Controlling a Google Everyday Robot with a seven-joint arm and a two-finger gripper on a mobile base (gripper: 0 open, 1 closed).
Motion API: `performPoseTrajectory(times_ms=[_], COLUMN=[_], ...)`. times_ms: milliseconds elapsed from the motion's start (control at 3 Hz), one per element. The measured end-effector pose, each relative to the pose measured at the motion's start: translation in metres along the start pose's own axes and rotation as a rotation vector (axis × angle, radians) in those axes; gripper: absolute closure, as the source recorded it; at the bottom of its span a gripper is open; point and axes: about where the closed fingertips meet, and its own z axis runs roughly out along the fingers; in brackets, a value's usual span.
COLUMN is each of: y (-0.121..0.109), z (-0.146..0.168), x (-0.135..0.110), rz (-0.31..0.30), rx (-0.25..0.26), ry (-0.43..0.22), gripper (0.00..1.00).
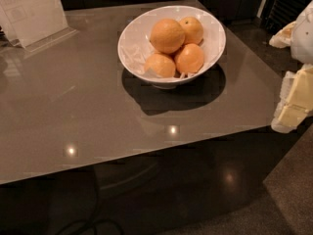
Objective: Pick orange from white bowl
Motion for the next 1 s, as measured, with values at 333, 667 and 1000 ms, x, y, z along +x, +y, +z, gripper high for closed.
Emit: performPoseTrajectory(times_ms=[333, 667, 1000], y=[0.000, -0.008, -0.038], z=[0.000, -0.001, -0.001], x=[0.000, -0.003, -0.023], rz=[0.000, 0.001, -0.044], rx=[0.000, 0.015, 0.023], ry=[0.000, -0.027, -0.120], gripper=[0.00, 0.00, 0.00])
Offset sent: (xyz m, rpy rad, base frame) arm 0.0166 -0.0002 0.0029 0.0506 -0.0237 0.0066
